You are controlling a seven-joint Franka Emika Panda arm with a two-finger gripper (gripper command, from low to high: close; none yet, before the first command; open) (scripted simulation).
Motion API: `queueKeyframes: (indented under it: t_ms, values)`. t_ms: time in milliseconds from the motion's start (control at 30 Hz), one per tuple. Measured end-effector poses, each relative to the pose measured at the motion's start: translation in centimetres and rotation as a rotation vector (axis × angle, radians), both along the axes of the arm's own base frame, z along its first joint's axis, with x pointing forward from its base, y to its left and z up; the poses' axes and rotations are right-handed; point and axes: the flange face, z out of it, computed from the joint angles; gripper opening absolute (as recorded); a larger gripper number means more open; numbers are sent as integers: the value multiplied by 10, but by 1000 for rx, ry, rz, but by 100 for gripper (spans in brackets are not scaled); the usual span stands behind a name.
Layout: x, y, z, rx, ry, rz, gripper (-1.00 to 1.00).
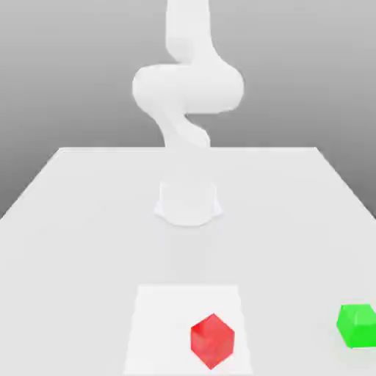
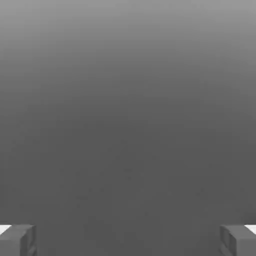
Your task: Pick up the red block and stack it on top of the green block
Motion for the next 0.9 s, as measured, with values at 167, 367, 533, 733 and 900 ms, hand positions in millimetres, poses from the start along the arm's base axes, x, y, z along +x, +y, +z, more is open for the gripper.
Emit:
queueKeyframes:
  t_ms: [167, 367, 533, 733, 900]
  values:
    - [57, 7, -91, -35, 150, 130, 0]
    - [96, 22, -207, -88, 320, 277, 0]
    - [105, 33, -306, -143, 459, 397, 0]
    - [90, 40, -420, -225, 624, 539, 0]
    - [80, 39, -492, -260, 686, 591, 0]
